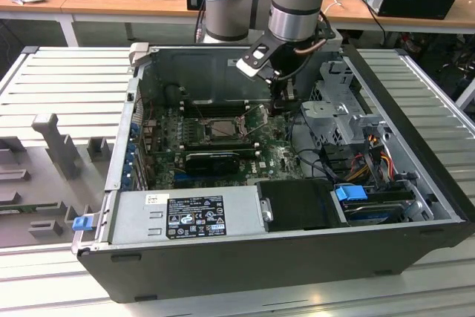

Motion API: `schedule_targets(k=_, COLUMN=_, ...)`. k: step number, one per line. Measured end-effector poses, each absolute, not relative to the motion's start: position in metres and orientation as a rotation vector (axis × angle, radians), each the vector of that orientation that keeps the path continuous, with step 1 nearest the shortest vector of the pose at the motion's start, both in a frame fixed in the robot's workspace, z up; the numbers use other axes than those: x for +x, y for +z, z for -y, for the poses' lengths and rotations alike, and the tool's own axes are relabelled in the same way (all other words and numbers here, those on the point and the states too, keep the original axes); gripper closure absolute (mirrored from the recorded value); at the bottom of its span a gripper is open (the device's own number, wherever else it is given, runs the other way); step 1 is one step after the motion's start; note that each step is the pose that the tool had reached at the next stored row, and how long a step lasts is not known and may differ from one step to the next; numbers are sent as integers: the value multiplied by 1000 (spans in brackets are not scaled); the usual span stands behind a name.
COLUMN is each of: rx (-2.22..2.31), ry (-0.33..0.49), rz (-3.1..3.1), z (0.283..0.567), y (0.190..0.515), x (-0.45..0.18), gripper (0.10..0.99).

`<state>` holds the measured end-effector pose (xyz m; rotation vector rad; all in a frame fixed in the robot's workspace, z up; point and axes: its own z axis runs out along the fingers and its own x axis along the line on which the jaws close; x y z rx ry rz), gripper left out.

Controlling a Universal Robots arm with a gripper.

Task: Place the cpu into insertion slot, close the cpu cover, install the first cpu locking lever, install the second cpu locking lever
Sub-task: 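Close the cpu cover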

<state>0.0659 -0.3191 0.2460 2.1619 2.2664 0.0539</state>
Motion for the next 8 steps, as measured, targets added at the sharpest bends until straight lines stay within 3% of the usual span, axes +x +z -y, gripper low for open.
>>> schedule_targets(k=8, rx=2180, ry=17, rz=-2285, z=319, y=246, x=60, gripper=980)
